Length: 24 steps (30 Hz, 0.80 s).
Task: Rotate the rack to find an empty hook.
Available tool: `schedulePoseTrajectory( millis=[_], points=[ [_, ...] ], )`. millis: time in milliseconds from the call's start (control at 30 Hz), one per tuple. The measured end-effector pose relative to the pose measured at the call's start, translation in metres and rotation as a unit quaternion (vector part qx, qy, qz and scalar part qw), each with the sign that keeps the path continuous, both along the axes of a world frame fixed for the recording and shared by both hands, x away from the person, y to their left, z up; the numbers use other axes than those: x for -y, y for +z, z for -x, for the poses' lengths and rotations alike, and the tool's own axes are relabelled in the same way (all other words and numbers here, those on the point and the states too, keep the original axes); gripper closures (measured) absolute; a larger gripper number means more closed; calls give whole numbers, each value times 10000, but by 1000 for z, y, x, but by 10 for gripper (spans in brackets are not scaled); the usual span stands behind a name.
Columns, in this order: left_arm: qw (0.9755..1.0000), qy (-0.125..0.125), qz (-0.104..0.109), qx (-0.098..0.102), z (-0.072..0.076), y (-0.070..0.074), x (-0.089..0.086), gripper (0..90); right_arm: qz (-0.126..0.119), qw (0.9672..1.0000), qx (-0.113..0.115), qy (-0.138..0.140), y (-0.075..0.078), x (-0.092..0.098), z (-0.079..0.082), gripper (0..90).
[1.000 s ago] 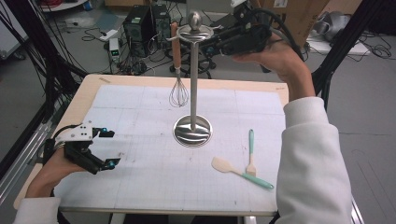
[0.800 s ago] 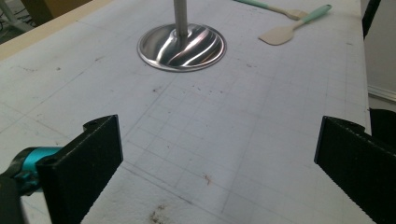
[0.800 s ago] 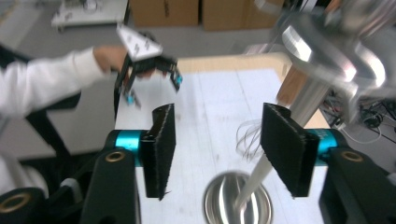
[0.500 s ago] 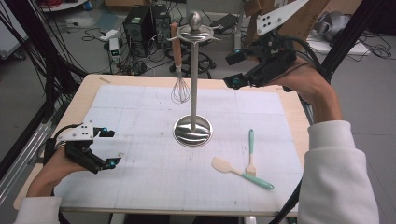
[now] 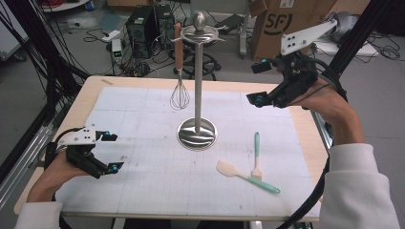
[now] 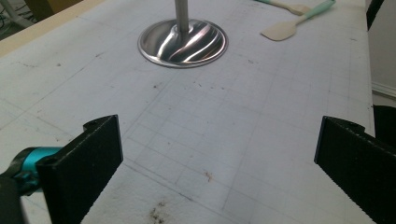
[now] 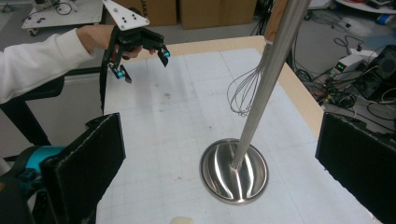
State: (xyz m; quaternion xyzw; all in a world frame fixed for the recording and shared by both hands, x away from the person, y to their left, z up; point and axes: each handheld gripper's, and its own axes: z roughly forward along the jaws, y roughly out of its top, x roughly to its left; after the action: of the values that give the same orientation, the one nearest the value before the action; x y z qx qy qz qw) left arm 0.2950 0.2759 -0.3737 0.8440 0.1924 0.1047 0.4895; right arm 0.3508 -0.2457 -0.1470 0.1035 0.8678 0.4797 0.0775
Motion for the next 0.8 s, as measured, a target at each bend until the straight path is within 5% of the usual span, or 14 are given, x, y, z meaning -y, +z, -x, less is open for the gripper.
schedulePoseTrajectory(
  millis=[800],
  points=[
    [9999,-23,-92,-68,-5,-4,6,17,297,9984,-40,-478,-56,46,33,2]
  ],
)
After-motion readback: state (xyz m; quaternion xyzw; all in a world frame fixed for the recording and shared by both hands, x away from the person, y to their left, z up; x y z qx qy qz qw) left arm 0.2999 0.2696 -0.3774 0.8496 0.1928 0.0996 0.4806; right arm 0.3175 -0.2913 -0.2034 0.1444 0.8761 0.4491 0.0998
